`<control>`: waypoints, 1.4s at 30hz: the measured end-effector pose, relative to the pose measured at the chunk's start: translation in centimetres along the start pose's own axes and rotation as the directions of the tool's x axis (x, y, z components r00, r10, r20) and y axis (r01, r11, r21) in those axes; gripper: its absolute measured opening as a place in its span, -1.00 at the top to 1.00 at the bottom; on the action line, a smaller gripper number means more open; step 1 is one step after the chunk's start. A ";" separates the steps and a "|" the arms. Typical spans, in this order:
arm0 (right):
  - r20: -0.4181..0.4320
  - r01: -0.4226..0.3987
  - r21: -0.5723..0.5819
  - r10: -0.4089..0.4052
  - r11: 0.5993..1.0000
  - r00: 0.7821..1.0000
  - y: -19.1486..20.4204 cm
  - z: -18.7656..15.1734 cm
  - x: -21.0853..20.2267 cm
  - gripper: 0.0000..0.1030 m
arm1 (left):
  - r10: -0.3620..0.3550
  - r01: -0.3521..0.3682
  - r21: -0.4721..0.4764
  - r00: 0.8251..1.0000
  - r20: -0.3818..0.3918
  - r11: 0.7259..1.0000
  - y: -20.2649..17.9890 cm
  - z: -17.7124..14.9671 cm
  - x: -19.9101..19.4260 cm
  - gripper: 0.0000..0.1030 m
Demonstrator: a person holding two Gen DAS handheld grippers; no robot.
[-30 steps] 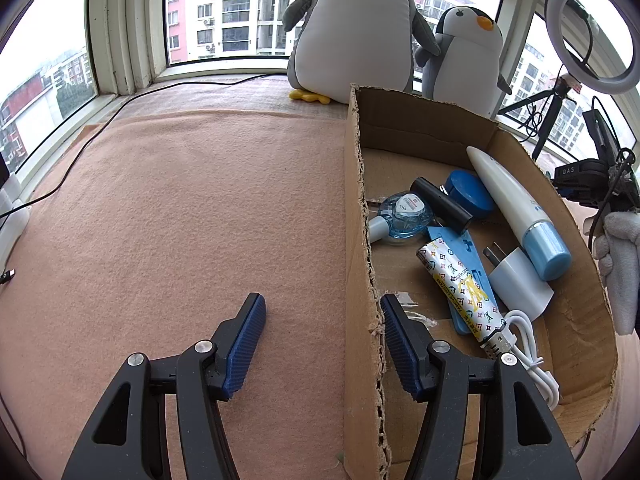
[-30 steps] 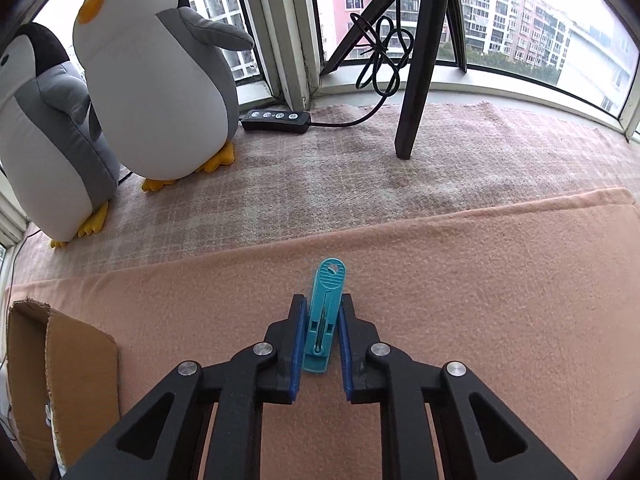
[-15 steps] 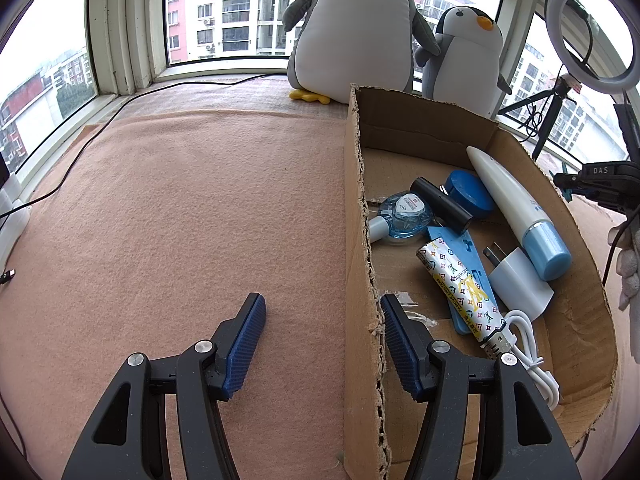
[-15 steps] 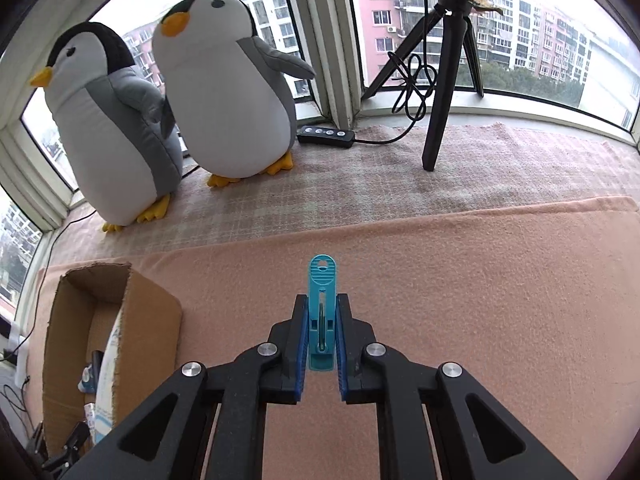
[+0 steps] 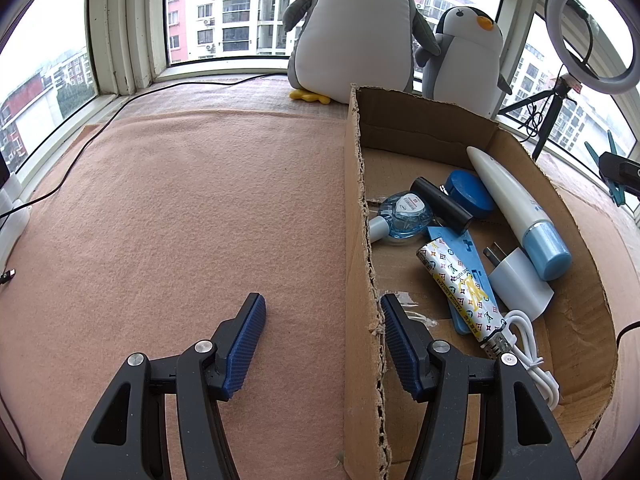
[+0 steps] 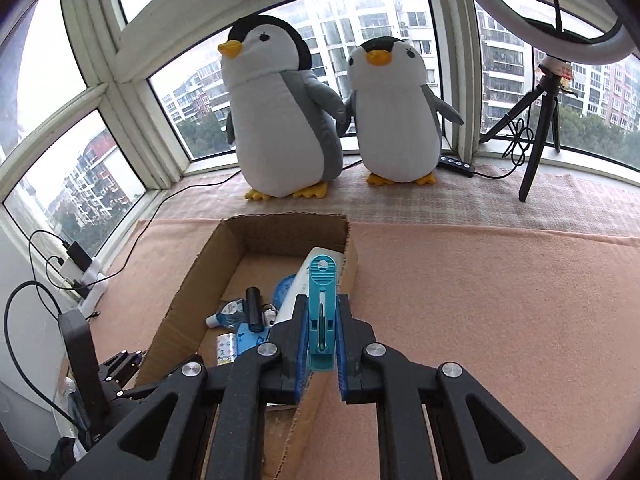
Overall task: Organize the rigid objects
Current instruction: 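Carry the teal clothespin into the box and open the right tool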
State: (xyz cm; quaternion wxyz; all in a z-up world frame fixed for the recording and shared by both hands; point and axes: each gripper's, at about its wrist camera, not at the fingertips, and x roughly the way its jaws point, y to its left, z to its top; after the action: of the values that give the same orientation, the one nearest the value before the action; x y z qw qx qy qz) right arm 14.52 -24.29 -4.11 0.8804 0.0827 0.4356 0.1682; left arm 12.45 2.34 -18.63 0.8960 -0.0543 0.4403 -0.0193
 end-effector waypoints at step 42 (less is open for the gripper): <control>-0.170 -0.038 -0.141 0.014 0.989 0.985 7.1 2.8 9.9 0.79 | -0.001 0.001 0.000 1.000 0.000 1.000 0.0 0.0 0.0 -0.23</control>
State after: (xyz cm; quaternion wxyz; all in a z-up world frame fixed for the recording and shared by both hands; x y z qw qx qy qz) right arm 20.78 -14.07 -7.63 0.8417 0.0104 0.4942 0.2171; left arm 12.46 2.33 -18.62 0.8961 -0.0542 0.4402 -0.0196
